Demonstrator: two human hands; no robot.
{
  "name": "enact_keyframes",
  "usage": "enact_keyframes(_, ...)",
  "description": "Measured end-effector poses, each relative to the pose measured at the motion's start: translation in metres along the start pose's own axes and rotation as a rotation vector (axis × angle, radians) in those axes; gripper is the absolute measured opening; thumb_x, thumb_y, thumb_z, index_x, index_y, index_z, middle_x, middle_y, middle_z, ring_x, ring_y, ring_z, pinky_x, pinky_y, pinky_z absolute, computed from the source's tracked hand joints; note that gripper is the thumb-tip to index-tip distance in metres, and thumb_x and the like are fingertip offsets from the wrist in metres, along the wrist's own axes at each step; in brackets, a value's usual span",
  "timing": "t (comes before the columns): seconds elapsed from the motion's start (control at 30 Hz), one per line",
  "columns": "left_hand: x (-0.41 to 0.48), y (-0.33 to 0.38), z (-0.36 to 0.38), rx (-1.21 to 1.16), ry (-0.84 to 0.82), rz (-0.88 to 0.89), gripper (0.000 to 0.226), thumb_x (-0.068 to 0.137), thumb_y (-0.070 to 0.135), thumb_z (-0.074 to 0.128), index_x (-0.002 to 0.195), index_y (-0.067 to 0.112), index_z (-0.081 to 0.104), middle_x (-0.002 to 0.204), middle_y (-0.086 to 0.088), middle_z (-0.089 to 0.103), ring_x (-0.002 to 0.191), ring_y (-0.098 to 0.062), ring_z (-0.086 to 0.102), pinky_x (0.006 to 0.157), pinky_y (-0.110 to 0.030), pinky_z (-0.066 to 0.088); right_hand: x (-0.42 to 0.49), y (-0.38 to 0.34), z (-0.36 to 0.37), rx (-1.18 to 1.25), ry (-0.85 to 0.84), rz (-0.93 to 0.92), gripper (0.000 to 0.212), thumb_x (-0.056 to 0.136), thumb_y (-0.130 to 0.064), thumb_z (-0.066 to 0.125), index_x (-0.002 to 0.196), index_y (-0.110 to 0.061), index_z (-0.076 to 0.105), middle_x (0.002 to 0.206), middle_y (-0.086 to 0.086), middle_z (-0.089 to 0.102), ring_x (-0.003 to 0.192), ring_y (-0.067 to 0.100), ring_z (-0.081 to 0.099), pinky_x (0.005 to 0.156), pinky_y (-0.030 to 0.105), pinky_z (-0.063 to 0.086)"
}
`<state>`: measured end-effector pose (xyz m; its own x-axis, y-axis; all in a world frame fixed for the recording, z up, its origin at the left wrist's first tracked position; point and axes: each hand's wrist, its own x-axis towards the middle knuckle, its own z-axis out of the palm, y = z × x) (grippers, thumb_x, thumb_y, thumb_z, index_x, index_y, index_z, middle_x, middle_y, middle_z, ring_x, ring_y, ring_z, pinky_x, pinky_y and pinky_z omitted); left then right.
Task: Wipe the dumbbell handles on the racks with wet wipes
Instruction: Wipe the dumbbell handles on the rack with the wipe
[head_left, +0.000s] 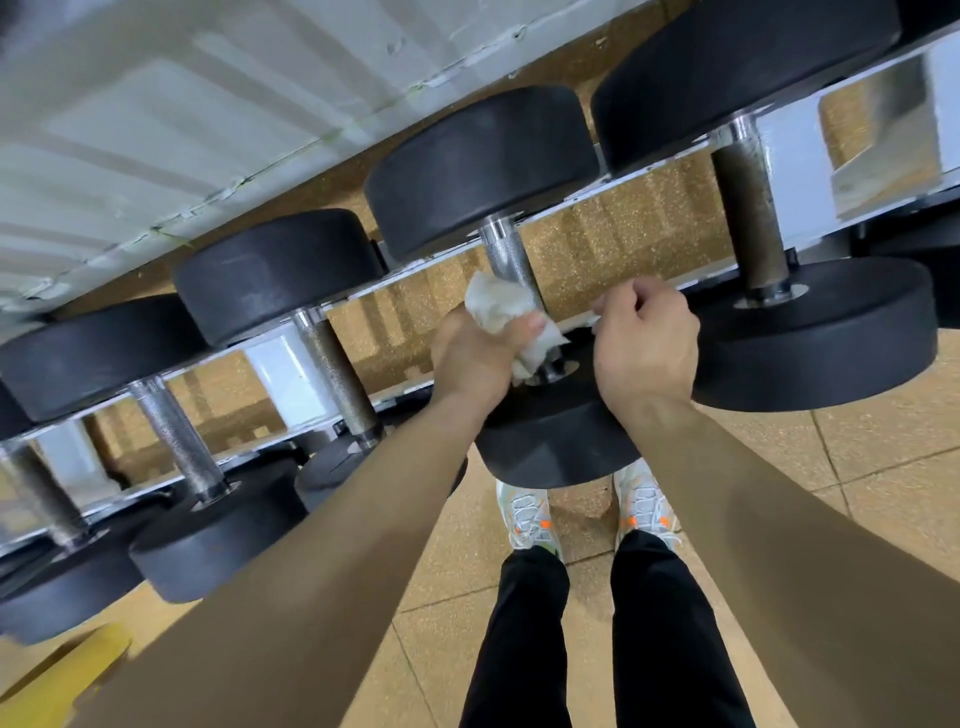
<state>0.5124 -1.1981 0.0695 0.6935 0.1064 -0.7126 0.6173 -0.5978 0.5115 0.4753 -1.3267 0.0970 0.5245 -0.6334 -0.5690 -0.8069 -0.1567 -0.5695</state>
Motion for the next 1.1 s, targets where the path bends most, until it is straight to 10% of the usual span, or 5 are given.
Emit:
enact_keyframes(0.23,0.012,0.03,0.026,-0.375,-0.076,-0.093,0.072,0.07,0.06,0.084,0.116,0.01,0.061,0.096,-0.004,0.075,0.087,-0.023,0.074,0.086,-0.04,0.06,0.001,0.001,0.002,-0.01,0.007,-0.002,0.03,0.096,-0.027,0.04,0.091,-0.018,0.068,0.084,0.003,0.07,0.079,0.026,0.064,0.072,0.038,0.052)
enact_keyframes(0.47,0.011,0.001,-0.003,0.423,-0.481,0.1,0.079,0.084,0.086,0.037,0.13,0.024,0.053,0.115,0.0,0.065,0.099,-0.017,0.06,0.086,-0.031,0.046,0.0,0.002,0.002,0.002,0.006,-0.005,0.03,0.095,-0.027,0.04,0.093,-0.019,0.069,0.086,0.002,0.07,0.082,0.025,0.064,0.072,0.035,0.048)
enact_keyframes(0.57,0.005,0.002,-0.006,0.66,-0.382,0.157,0.093,0.081,0.09,0.026,0.134,0.016,0.044,0.12,-0.005,0.059,0.106,-0.028,0.057,0.093,-0.045,0.048,0.0,0.002,0.002,0.003,0.004,-0.008,0.03,0.095,-0.026,0.04,0.091,-0.018,0.069,0.086,0.003,0.07,0.082,0.026,0.063,0.074,0.037,0.05)
enact_keyframes(0.83,-0.001,0.015,-0.004,-0.234,0.112,0.046,0.039,0.088,0.031,0.077,0.113,0.018,0.05,0.092,0.001,0.07,0.072,-0.012,0.074,0.071,-0.033,0.064,0.001,0.003,0.0,0.005,-0.003,-0.021,0.03,0.097,-0.025,0.04,0.09,-0.014,0.068,0.084,0.005,0.069,0.079,0.027,0.062,0.069,0.036,0.047)
enact_keyframes(1.1,0.008,0.024,0.005,-0.221,0.349,0.088,0.017,0.098,0.037,0.062,0.101,0.021,0.059,0.088,0.009,0.065,0.082,-0.008,0.062,0.076,-0.028,0.051,0.001,0.003,0.001,-0.004,0.001,-0.043,0.032,0.098,-0.025,0.04,0.09,-0.013,0.068,0.082,0.003,0.067,0.077,0.026,0.062,0.071,0.038,0.05)
